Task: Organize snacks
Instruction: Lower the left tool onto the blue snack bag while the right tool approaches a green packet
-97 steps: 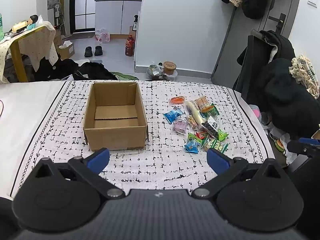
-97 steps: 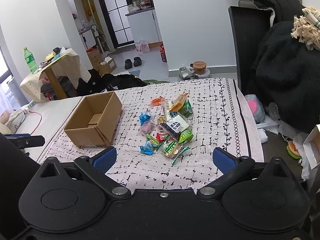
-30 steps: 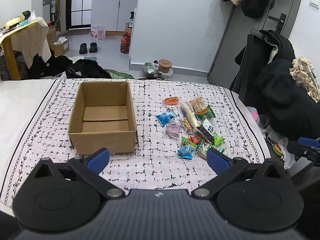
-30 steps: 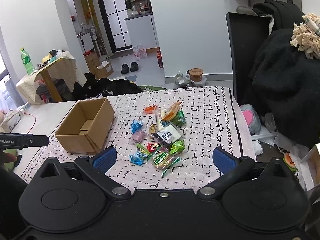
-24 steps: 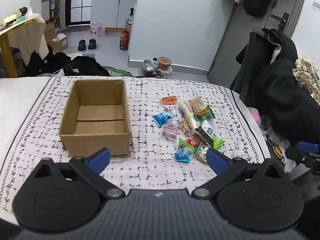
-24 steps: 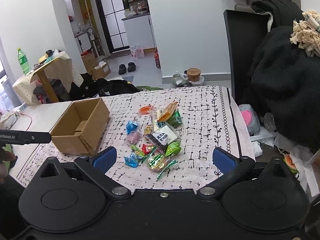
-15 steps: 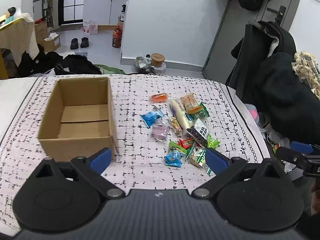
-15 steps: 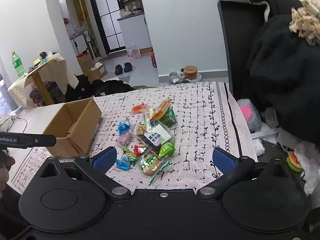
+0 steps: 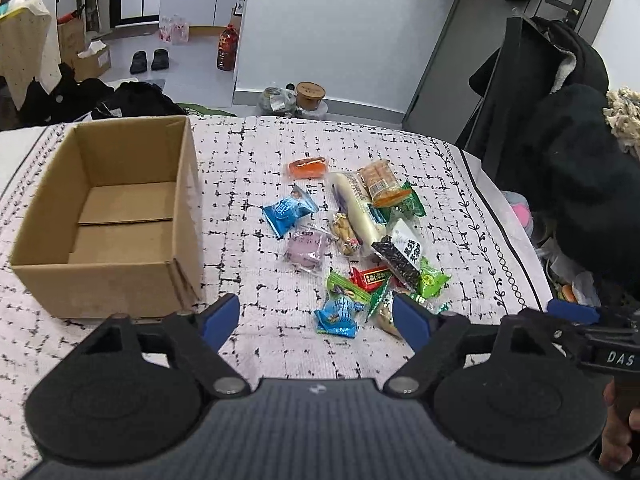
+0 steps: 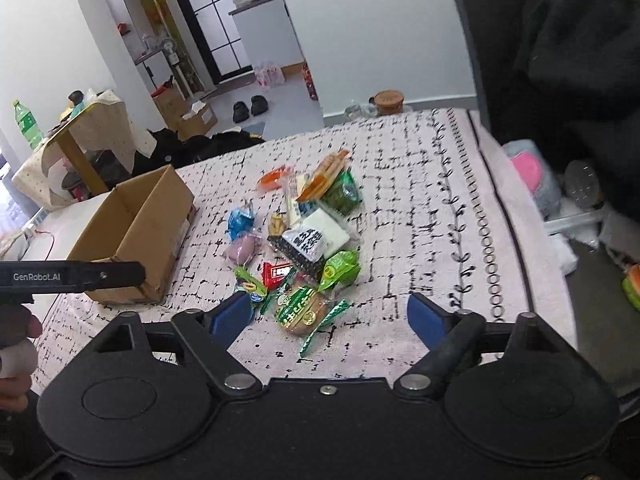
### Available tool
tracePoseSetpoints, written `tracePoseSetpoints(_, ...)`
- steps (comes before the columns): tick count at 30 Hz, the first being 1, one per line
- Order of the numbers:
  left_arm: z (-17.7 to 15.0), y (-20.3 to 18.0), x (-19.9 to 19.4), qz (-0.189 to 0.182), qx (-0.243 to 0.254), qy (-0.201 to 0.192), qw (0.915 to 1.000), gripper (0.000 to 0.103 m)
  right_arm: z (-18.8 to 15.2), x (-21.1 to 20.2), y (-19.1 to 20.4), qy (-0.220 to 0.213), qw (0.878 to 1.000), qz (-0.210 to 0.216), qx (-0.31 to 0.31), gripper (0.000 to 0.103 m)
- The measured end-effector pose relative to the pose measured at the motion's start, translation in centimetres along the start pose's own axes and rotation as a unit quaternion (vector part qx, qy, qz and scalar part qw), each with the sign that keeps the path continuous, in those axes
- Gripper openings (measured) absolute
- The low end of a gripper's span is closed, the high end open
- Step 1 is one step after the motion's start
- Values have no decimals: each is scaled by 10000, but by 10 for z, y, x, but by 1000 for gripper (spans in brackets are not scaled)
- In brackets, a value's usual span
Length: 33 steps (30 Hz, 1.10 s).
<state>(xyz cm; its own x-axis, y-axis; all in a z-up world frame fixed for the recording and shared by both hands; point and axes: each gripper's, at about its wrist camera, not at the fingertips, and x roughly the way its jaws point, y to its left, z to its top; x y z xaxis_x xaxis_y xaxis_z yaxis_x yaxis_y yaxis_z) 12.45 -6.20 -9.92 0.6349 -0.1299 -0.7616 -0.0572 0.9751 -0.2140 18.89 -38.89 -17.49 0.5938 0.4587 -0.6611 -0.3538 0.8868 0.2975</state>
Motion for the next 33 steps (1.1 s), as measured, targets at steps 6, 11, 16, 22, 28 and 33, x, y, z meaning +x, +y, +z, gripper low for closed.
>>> tracePoseSetpoints(6, -1, 3, 25, -74, -91, 141, 9998, 70, -1, 27, -2, 162, 9996, 113, 206, 79)
tracePoseSetpoints(11, -1, 5, 48, -128, -99, 282, 9995, 63, -3, 51, -7, 387, 9981, 217, 434, 73)
tracePoseSetpoints(16, -3, 5, 69, -226, -94, 415, 9988, 58, -7, 75, -10, 633, 9960, 304, 556, 70)
tracePoseSetpoints(22, -4, 1, 89, -287, -132, 509, 9982, 57, -11, 97, -14, 825, 9936, 335, 690, 64)
tracePoseSetpoints(28, -7, -2, 110, -384, -189, 617, 9972, 57, -15, 104, -12, 812, 9935, 410, 685, 64)
tracePoseSetpoints(33, -10, -6, 123, -493, -168, 561, 9971, 57, -15, 110, -18, 770, 9916, 502, 915, 61)
